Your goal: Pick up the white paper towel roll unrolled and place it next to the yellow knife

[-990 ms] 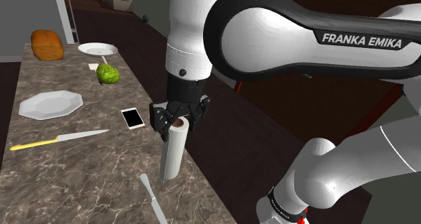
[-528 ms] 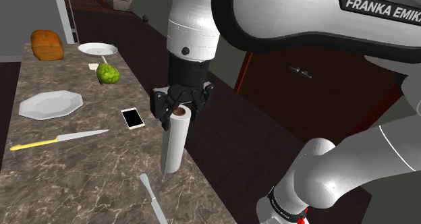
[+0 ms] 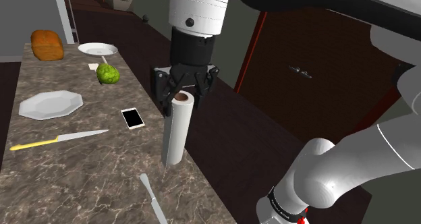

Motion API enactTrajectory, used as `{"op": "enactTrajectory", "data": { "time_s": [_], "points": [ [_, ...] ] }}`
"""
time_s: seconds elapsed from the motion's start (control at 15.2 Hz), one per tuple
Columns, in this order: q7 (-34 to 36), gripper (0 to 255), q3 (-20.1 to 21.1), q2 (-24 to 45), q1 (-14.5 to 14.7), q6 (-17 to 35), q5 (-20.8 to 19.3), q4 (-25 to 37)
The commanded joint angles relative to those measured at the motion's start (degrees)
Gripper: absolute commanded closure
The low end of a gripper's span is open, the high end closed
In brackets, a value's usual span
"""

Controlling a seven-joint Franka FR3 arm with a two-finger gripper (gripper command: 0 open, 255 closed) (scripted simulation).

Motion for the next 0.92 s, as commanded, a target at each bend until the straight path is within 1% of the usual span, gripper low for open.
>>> {"op": "enactTrajectory", "data": {
  "time_s": [0.0, 0.59, 0.86],
  "points": [
    [0.29, 255, -0.02, 0.63, -0.15, -1.6, -0.28, 2.19],
    [1.64, 255, 0.12, 3.67, -0.72, -8.24, -1.43, 11.73],
    [2.05, 255, 1.95, 9.81, -1.62, -3.34, -4.05, 12.45]
  ]
}}
